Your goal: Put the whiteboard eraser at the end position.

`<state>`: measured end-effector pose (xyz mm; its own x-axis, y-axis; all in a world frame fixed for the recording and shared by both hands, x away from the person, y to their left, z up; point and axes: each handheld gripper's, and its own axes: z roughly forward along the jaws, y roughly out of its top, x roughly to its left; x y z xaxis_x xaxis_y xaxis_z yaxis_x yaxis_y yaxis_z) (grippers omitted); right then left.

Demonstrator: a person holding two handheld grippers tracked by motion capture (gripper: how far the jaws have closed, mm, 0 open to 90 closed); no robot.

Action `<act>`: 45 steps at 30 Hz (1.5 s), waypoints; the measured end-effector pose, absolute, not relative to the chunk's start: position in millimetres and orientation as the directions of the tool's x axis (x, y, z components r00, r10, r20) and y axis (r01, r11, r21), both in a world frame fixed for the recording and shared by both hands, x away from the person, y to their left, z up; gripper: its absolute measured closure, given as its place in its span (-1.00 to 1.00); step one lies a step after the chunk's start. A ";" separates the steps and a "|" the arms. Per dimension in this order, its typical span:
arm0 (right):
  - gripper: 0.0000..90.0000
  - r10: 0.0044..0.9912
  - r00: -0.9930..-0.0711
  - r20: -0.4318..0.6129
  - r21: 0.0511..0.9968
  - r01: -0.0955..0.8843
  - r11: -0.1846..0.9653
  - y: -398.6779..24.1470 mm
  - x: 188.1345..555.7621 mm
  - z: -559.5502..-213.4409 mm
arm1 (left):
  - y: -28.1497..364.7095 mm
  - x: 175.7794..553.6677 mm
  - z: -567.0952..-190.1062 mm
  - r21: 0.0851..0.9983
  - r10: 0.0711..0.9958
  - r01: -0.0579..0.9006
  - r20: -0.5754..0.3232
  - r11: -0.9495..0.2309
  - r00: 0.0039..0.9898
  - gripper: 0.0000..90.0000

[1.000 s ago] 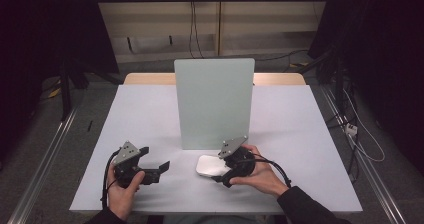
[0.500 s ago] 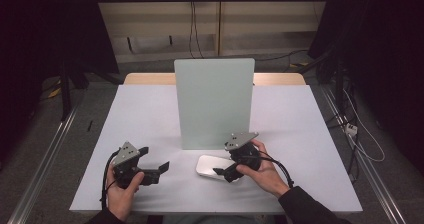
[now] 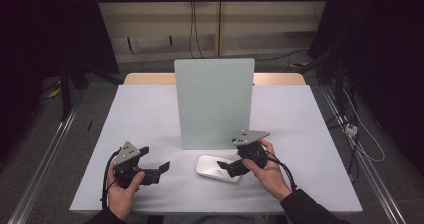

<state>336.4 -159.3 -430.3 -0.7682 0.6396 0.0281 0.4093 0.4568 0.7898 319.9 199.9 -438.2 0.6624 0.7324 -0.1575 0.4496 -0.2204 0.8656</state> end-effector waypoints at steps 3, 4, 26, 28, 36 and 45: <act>-0.83 0.659 -0.752 0.028 0.799 0.413 0.437 -164.6 334.6 -430.9 | 199.6 319.4 -436.6 0.870 0.732 0.441 -0.152 -0.220 0.665 -0.89; -0.83 0.672 -0.740 0.021 0.797 0.418 0.435 -166.1 333.9 -430.8 | 199.7 319.5 -436.4 0.871 0.732 0.439 -0.151 -0.219 0.665 -0.89; -0.85 0.794 -0.607 -0.002 0.831 0.441 0.339 -207.4 317.2 -428.4 | 199.7 322.1 -436.5 0.870 0.735 0.444 -0.156 -0.213 0.660 -0.89; -0.85 0.804 -0.594 0.005 0.832 0.449 0.326 -213.6 315.7 -429.6 | 199.7 322.1 -436.5 0.870 0.735 0.444 -0.156 -0.214 0.660 -0.89; -0.84 0.846 -0.532 0.024 0.842 0.467 0.270 -236.6 310.7 -431.7 | 199.2 321.8 -436.5 0.868 0.741 0.443 -0.144 -0.224 0.656 -0.89; -0.83 0.875 -0.483 0.034 0.850 0.475 0.229 -259.5 302.5 -434.6 | 199.8 321.4 -436.6 0.870 0.744 0.445 -0.150 -0.215 0.652 -0.89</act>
<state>302.5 -259.5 -434.6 -0.4832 0.8749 0.0341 0.4749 0.2292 0.8497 321.4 199.8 -436.6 0.6517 0.7436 -0.1496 0.4447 -0.2148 0.8695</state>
